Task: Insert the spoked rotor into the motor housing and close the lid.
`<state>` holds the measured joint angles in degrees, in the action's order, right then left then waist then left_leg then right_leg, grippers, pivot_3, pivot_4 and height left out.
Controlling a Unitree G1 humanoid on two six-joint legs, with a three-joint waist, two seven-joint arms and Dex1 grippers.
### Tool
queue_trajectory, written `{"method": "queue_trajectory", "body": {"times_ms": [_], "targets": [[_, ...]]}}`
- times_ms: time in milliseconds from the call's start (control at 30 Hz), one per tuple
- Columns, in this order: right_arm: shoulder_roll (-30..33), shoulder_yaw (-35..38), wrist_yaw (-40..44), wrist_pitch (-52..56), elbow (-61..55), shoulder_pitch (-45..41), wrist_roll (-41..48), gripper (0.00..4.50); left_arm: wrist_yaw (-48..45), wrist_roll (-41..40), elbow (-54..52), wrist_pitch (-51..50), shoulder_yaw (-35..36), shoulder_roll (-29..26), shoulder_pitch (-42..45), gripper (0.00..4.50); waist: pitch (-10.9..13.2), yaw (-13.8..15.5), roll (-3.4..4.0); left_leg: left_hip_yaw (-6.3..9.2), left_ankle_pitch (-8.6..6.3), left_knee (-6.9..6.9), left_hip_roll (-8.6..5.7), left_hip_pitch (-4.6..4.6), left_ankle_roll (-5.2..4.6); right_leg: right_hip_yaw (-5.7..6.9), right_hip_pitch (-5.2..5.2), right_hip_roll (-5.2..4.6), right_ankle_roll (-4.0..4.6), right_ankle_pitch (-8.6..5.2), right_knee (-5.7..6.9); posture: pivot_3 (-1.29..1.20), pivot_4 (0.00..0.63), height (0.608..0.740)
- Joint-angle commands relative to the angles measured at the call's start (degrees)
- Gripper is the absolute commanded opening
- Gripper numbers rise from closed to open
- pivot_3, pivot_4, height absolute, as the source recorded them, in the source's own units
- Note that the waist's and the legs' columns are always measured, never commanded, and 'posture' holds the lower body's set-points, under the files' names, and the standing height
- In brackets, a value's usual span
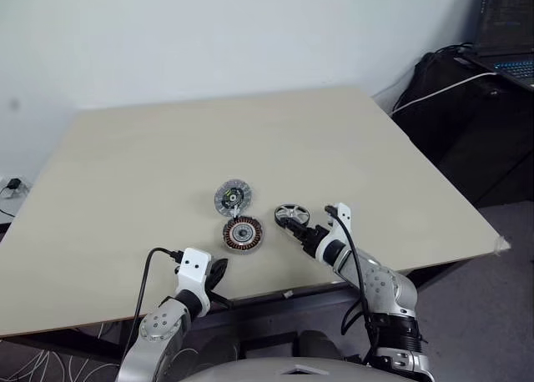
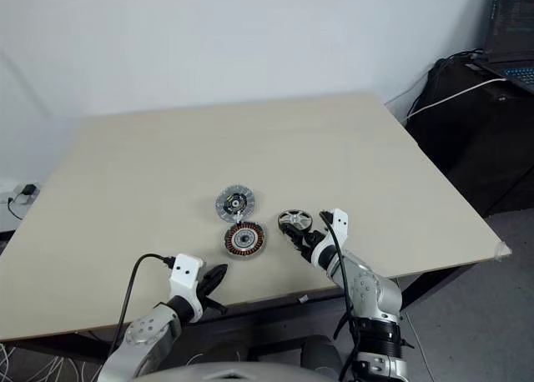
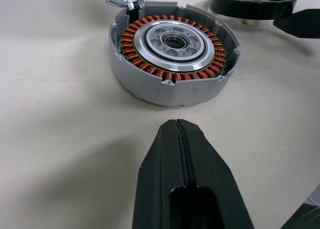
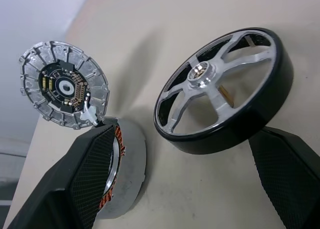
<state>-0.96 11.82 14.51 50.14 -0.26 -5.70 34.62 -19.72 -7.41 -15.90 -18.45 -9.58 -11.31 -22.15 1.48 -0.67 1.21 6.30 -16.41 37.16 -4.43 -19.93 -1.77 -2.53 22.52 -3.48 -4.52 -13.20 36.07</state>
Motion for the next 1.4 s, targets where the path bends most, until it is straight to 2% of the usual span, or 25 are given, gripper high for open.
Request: {"method": "queue_trajectory", "body": {"times_ms": [33,67,400,433,600,733,900,1067,1233,1400], "targets": [[-0.7,0.5,-0.6,-1.3,-0.3,-0.7,0.7,4.08,0.0,-0.3,-1.3,1.4,0.2,0.1,0.5,0.00,0.0,0.0,0.00,0.00,0.00,0.00,0.00,0.00,0.00,0.00,0.00,0.00,0.00,0.00,0.00,0.00,0.000,0.740],[-0.8,0.7,-0.8,-1.4,-0.2,-0.7,0.8,3.91,0.0,-0.3,-1.2,1.5,0.2,0.0,0.4,0.00,0.0,0.0,0.00,0.00,0.00,0.00,0.00,0.00,0.00,0.00,0.00,0.00,0.00,0.00,0.00,0.00,0.000,0.740],[-2.4,1.8,-2.0,-2.0,0.0,-0.4,1.4,0.62,-0.2,-0.4,0.2,2.7,0.6,0.1,0.5,0.00,0.0,0.0,0.01,0.00,0.00,0.00,0.00,0.00,0.00,0.00,0.00,0.00,0.00,0.00,0.00,0.00,0.000,0.740],[-2.4,1.9,-2.1,-2.0,0.1,-0.5,1.5,0.41,-0.1,-0.4,0.3,2.8,0.6,0.1,0.5,0.00,0.0,0.0,0.01,0.00,0.00,0.00,0.00,0.00,0.00,0.00,0.00,0.00,0.00,0.00,0.00,0.00,0.000,0.740],[-3.0,2.4,-2.2,-2.1,-0.1,-0.3,2.5,0.40,0.0,-0.3,0.5,3.0,0.7,0.1,0.7,0.00,0.0,0.0,0.02,0.00,0.00,0.00,0.00,0.00,0.00,0.00,0.00,0.00,0.00,0.00,0.00,0.00,0.000,0.740],[-4.9,4.8,-2.6,-1.2,-3.0,0.4,7.0,0.40,0.1,-0.4,0.5,3.3,0.9,0.1,0.4,0.00,0.0,0.0,0.05,0.00,0.00,0.00,0.00,-0.01,0.00,0.00,0.01,0.00,0.00,0.00,0.00,0.00,0.000,0.740],[-6.0,6.2,0.1,6.5,-9.0,2.5,21.9,0.40,-0.6,-0.9,1.5,4.6,1.6,-0.1,-0.4,0.00,0.1,-0.1,0.15,0.02,-0.01,-0.02,0.01,-0.08,-0.02,-0.01,0.09,-0.02,0.01,0.00,-0.01,0.00,0.000,0.740],[-4.6,3.3,0.3,13.4,-7.9,2.7,28.1,0.40,-1.4,-1.1,3.2,6.1,1.8,-0.2,-0.3,0.00,0.1,-0.1,0.16,0.03,-0.01,-0.02,0.06,-0.07,-0.02,0.01,0.07,-0.03,0.02,-0.03,-0.01,0.00,0.000,0.740],[-4.3,-0.3,0.1,16.6,-4.3,0.7,28.1,0.40,-1.7,-1.0,4.7,7.4,1.9,-0.1,-0.4,0.00,0.1,-0.1,0.15,0.01,-0.01,-0.01,0.04,-0.08,-0.02,0.01,0.07,-0.02,0.01,-0.02,-0.01,0.00,0.000,0.740],[-3.9,-2.2,1.1,15.0,0.0,-1.5,25.2,0.40,-1.4,-1.0,4.5,7.9,1.9,0.3,-1.5,0.00,0.1,-0.1,0.15,0.01,-0.01,-0.01,0.02,-0.08,-0.02,0.01,0.08,-0.02,0.01,-0.02,-0.02,0.00,0.000,0.740]]}}
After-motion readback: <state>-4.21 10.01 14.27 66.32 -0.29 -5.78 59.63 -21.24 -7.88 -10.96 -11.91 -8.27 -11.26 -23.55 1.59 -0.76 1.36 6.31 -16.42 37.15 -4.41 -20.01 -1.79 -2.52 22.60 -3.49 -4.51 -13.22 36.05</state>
